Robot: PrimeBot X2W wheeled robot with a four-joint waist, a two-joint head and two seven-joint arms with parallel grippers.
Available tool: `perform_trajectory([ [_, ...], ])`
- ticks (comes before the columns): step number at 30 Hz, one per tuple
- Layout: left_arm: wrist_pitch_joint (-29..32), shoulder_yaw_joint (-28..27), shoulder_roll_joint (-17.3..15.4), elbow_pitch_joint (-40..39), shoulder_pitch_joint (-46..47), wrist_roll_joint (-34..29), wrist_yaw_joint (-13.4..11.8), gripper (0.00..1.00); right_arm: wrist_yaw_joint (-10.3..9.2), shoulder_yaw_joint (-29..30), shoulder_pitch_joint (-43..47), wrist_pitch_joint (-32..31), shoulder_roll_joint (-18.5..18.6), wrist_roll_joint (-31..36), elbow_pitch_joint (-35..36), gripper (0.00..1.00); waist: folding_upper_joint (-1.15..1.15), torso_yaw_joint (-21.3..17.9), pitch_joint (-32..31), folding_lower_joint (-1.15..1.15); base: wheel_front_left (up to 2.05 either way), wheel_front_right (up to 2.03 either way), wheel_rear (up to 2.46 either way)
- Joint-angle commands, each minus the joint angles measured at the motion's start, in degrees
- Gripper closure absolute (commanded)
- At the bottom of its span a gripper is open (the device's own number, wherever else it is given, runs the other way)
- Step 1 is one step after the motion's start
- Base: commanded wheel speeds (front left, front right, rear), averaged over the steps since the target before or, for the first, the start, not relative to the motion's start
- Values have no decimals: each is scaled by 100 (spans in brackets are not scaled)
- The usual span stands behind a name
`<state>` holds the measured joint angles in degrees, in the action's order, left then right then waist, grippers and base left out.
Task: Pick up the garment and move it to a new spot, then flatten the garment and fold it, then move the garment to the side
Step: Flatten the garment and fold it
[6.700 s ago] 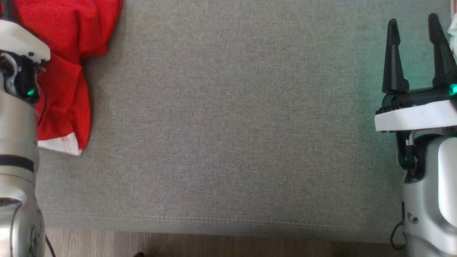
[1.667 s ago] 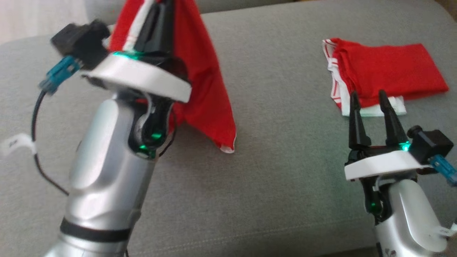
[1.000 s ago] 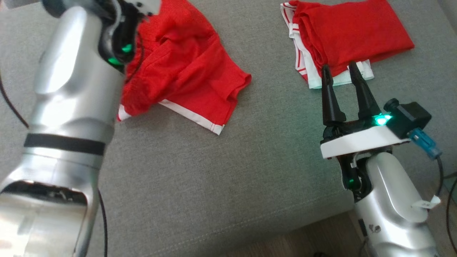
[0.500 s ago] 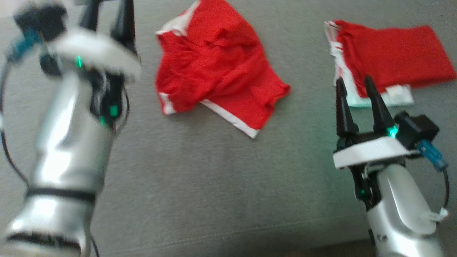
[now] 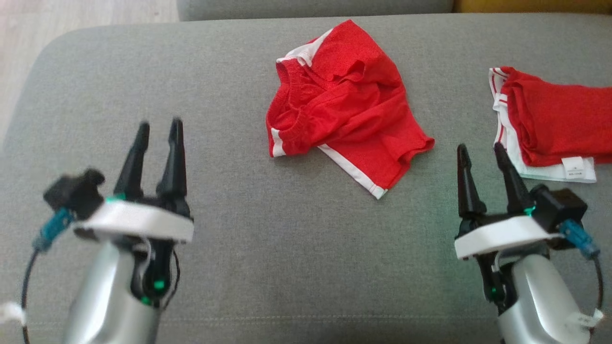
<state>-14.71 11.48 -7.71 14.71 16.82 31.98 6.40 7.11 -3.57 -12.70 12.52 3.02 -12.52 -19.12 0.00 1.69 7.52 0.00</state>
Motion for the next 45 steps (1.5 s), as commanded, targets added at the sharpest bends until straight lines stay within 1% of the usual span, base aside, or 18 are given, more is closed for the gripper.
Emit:
perform_trajectory([
  [1, -28, -259, -61, -240, 159, -66, 18, 0, 37, -120, -72, 2, -14, 1, 208, 0, 0, 15, -23, 0, 0, 0, 0],
  [3, -28, -455, 97, -353, -107, -155, 13, 0, 37, -160, -16, -20, -14, -19, 210, 0, 0, 6, -56, 0, 0, 0, 0],
  [7, -29, -553, 195, -388, -231, -353, 32, 0, 37, -269, 11, -95, -14, -104, 198, 0, 0, -45, -88, 0, 0, 0, 0],
  [14, -29, -619, 309, -357, -244, -495, 66, 0, 37, -994, -24, -633, -14, -329, -31, 0, 0, -168, -44, 0, 0, 0, 0],
  [18, -29, -585, 357, -313, -198, -528, 82, 0, 37, -1243, -136, -932, -14, -352, -293, 0, 0, -172, 36, 0, 0, 0, 0],
  [22, -29, -518, 393, -269, -123, -539, 93, 0, 37, -1389, -335, -1146, -14, -702, -595, 0, 0, -123, 147, 0, 0, 0, 0],
  [25, -29, -474, 412, -237, -72, -548, 99, 0, 37, -1580, -505, -1260, -14, -1110, -820, 0, 0, -62, 224, 0, 0, 0, 0],
  [27, -29, -457, 422, -224, -46, -548, 101, 0, 37, -1693, -622, -1303, -14, -1345, -977, 0, 0, -20, 264, 0, 0, 0, 0],
  [28, -29, -457, 422, -224, -46, -548, 101, 0, 37, -1693, -622, -1303, -14, -1345, -977, 0, 0, -20, 264, 0, 0, 0, 0],
  [34, -29, -464, 442, -207, 35, -546, 106, 0, 37, -1926, -948, -1415, -14, -1748, -1528, 0, 0, 112, 369, 0, 0, 0, 0],
  [45, -29, -384, 464, -243, 110, -514, 108, 0, 37, -2231, -1491, -1296, -14, -2206, -2277, 0, 0, 257, 540, 0, 0, 0, 0],
])
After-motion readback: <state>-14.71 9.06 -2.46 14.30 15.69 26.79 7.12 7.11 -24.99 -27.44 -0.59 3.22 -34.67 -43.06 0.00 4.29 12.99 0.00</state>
